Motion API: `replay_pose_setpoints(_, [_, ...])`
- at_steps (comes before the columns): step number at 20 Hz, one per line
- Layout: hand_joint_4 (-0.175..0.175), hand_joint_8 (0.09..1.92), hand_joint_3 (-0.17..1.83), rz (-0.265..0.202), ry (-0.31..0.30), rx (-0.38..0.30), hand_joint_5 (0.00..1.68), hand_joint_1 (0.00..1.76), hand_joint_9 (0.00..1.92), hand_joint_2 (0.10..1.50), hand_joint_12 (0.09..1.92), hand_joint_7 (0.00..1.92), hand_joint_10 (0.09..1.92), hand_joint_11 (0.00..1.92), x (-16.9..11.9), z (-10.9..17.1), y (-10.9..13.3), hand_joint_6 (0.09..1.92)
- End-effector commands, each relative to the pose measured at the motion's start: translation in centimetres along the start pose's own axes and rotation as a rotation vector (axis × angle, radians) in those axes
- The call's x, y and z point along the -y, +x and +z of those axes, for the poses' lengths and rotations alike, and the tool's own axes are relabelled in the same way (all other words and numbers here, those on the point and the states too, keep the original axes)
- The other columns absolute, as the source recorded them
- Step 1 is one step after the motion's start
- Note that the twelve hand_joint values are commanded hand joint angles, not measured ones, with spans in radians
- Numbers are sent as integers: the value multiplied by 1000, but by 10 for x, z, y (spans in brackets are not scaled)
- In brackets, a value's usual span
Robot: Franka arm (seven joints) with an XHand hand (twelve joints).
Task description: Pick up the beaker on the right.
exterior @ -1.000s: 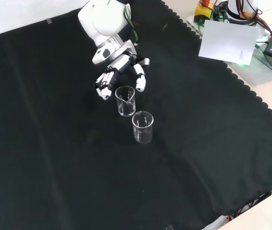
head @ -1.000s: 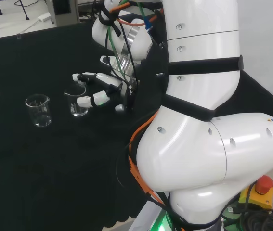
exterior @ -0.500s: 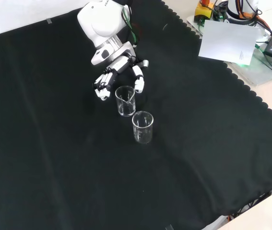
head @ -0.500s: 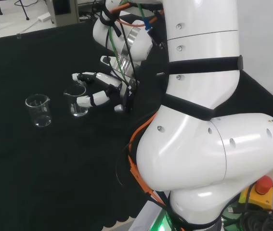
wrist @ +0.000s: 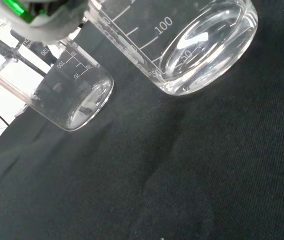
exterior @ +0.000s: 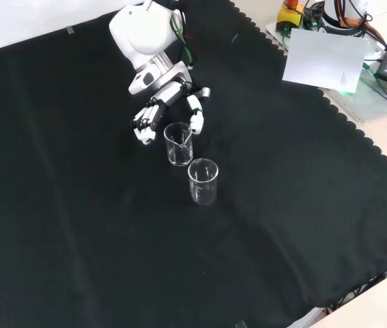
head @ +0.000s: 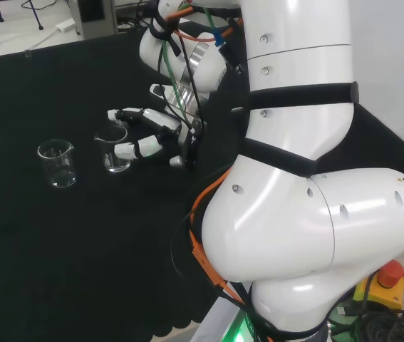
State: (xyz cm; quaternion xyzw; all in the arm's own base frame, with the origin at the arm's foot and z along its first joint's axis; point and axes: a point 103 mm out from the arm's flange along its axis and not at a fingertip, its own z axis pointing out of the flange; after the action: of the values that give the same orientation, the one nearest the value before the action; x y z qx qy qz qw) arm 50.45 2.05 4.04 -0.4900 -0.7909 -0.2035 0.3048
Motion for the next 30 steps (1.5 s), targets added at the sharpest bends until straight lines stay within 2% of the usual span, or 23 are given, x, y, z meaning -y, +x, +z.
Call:
replay_pose_setpoints(1, [-32, 552, 559, -7, 2, -9, 395, 811, 361, 516, 1172, 286, 584, 0, -4, 5, 0, 87])
replay_pose_setpoints(15, [-30, 545, 577, -59, 13, -69, 431, 833, 392, 514, 1175, 305, 583, 0, -14, 16, 6, 87])
replay_pose_setpoints(20, [-30, 534, 594, -60, 15, -89, 472, 841, 434, 507, 1217, 332, 573, 0, -17, 17, 7, 87])
replay_pose_setpoints(30, [-26, 541, 615, -60, 21, -102, 587, 880, 579, 505, 1288, 519, 540, 0, -19, 21, 7, 112])
